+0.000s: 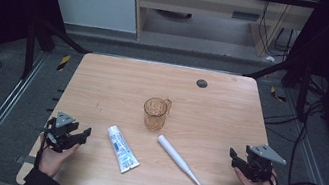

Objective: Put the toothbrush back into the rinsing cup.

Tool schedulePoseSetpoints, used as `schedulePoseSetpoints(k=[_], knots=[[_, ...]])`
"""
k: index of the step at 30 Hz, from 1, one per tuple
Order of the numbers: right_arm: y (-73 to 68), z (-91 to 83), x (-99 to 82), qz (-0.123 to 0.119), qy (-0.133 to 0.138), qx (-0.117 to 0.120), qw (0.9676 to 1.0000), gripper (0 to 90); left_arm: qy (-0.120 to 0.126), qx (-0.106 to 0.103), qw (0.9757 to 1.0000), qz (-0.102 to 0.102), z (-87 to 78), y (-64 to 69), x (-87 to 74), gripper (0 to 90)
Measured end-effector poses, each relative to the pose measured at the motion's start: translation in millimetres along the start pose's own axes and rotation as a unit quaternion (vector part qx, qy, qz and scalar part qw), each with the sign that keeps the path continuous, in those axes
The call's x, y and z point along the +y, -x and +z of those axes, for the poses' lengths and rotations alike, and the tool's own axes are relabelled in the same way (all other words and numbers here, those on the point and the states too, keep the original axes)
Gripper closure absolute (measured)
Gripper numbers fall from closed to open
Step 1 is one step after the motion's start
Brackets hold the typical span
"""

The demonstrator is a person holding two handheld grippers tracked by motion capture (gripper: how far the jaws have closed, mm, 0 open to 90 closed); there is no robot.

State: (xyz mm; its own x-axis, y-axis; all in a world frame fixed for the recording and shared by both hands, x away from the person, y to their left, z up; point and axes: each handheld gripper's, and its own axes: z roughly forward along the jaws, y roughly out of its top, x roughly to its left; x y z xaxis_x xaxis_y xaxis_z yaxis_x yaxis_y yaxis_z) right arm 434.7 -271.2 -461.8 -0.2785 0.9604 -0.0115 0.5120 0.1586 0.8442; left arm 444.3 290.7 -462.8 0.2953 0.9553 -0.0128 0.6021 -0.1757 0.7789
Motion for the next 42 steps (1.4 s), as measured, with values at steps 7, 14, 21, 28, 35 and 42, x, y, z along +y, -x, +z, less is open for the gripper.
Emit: schedulePoseSetpoints(k=[7,14,21,28,35,42], knots=[[-6.5,-1.9,0.8,-0.009,-0.002,0.015,0.9998,41.6,0.0,-0.017,0.9998,-0.003,-4.7,6.6,1.5,57.1],[-9.9,-2.6,1.3,-0.012,-0.003,0.02,0.9997,42.1,0.001,-0.038,0.9993,0.001,-8.5,15.9,3.3,65.7],[-11.3,-2.0,0.0,-0.011,-0.006,0.025,0.9996,42.3,-0.003,-0.062,0.998,0.004,-9.1,27.5,5.9,73.9],[-12.9,-0.9,-0.8,-0.012,-0.008,0.029,0.9995,42.2,-0.007,-0.081,0.9967,0.009,-8.5,39.2,8.5,79.4],[-13.7,0.6,-1.5,-0.012,-0.008,0.031,0.9994,41.4,-0.002,-0.091,0.9957,0.017,-7.2,49.3,11.1,83.9],[-13.8,1.4,-1.4,-0.015,-0.005,0.028,0.9995,40.8,0.008,-0.1,0.9946,0.028,-7.1,59.3,13.9,88.5]])
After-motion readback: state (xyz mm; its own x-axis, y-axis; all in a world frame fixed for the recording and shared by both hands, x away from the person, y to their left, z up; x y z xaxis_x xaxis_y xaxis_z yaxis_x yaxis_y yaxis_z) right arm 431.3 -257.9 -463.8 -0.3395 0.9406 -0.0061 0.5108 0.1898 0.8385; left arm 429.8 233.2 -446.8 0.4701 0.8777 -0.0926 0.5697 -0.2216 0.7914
